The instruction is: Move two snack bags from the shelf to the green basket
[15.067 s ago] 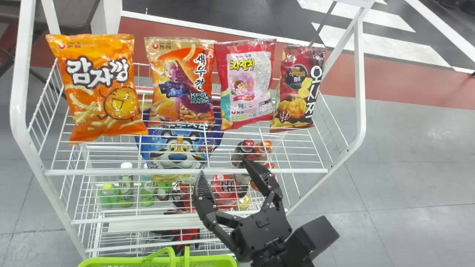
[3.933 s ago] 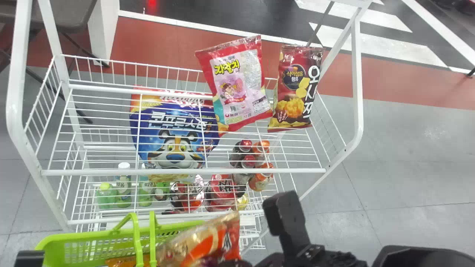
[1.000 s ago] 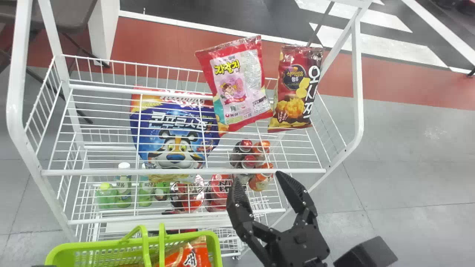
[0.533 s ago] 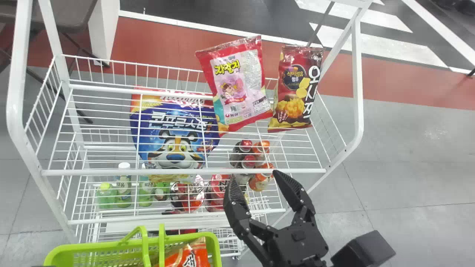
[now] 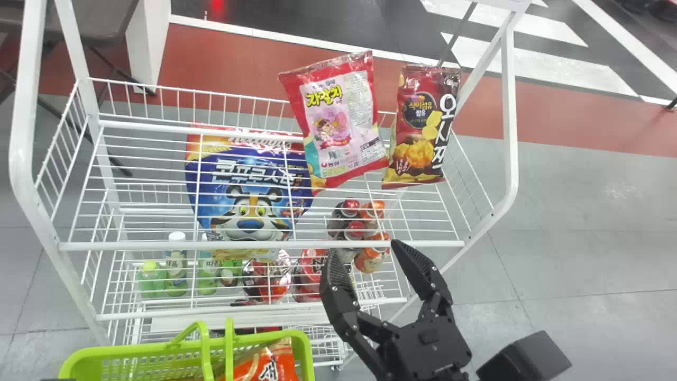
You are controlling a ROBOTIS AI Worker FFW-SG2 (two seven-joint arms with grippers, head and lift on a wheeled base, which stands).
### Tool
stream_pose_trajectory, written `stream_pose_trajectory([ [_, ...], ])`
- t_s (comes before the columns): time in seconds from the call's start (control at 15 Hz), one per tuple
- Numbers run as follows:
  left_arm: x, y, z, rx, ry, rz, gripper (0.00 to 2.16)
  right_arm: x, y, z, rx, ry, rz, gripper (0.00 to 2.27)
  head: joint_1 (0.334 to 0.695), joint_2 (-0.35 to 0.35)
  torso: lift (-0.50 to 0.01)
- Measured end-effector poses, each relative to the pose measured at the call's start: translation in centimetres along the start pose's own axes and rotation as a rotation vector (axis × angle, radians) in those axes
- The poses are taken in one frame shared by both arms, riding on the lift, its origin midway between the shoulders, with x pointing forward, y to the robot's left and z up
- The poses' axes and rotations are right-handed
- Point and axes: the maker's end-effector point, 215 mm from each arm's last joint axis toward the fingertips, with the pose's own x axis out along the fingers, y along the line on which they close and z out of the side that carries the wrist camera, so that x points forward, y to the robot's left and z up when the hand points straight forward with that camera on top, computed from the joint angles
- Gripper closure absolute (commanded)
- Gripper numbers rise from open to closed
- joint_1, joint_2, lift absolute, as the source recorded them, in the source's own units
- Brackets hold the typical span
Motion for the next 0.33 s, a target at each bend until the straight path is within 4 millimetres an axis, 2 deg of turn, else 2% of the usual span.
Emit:
stream_pose_trajectory([
  [0.33,0.00,-0.22,0.08,0.000,-0.003,-0.007,2.06,-0.26,0.11,0.59,-0.019,-0.004,-0.012,0.15,0.695,-0.350,-0.017],
])
